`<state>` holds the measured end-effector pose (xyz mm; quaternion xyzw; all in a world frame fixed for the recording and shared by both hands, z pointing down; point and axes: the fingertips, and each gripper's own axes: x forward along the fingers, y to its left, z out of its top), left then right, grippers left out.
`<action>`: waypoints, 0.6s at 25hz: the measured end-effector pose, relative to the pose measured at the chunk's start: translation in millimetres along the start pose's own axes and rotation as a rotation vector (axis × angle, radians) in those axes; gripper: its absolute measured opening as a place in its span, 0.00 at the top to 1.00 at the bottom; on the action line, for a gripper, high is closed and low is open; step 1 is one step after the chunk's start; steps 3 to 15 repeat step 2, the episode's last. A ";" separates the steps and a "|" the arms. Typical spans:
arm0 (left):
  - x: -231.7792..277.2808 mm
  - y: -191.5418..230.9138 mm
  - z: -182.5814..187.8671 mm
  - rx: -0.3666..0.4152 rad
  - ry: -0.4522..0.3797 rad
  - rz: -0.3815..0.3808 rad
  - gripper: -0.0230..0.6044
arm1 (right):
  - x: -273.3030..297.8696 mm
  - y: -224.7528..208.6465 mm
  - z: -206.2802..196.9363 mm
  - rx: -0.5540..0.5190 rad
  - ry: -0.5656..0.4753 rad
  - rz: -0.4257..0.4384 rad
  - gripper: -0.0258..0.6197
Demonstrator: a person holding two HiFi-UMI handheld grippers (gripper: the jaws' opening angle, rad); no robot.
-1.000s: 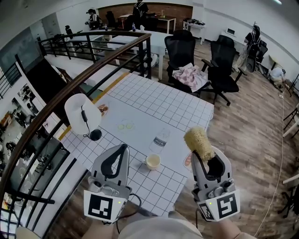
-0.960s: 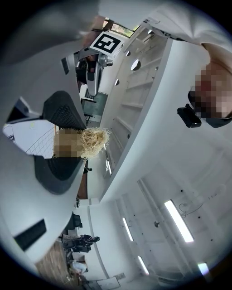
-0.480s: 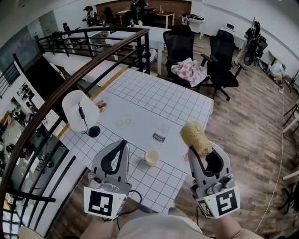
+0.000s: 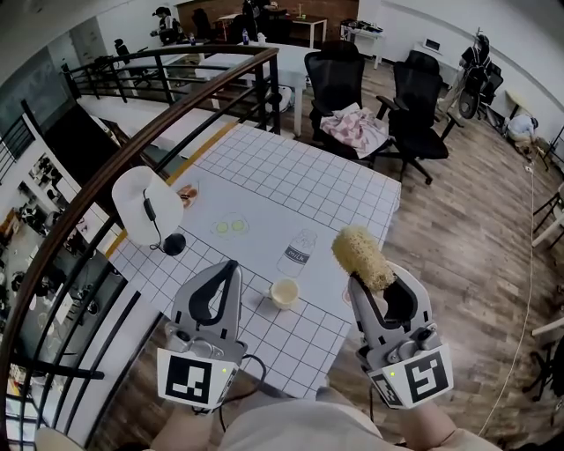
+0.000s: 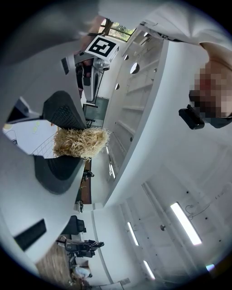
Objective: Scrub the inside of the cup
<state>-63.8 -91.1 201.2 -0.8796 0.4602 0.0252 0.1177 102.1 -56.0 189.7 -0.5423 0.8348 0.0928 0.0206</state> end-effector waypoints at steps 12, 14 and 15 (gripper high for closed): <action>1.4 1.1 5.0 0.026 -0.041 -0.001 0.94 | 0.0 -1.1 -0.4 -0.005 0.001 0.000 0.72; 1.4 1.1 5.0 0.026 -0.041 -0.001 0.94 | 0.0 -1.1 -0.4 -0.005 0.001 0.000 0.72; 1.4 1.1 5.0 0.026 -0.041 -0.001 0.94 | 0.0 -1.1 -0.4 -0.005 0.001 0.000 0.72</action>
